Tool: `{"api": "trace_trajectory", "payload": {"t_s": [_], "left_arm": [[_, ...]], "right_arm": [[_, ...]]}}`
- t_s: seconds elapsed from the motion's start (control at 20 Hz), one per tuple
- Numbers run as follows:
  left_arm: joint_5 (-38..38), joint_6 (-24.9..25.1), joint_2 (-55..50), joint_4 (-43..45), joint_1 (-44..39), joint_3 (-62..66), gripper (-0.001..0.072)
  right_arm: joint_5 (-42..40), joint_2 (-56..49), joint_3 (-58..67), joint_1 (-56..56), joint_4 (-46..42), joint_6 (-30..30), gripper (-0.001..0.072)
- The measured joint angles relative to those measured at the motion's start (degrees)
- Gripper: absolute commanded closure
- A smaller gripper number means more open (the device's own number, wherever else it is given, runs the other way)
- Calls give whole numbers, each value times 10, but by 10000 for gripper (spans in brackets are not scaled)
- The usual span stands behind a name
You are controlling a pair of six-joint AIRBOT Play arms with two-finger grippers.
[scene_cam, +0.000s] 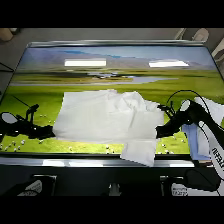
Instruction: Fold the shirts.
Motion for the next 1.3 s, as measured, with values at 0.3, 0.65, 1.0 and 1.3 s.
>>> {"api": "trace_trajectory", "payload": {"t_s": [0.3, 0.65, 1.0, 1.3], "left_arm": [[-1, 0, 31, -37, 0, 44, 683], [84, -44, 194, -80, 0, 420, 682], [195, -121, 308, -81, 0, 635, 682], [108, -137, 270, -45, 0, 659, 682]], "right_arm": [[15, 40, 36, 0, 33, -24, 695], [-82, 290, 369, 0, -40, -70, 693], [-163, 483, 494, -1, -116, -33, 693], [-113, 469, 507, 0, -146, -37, 693]]}}
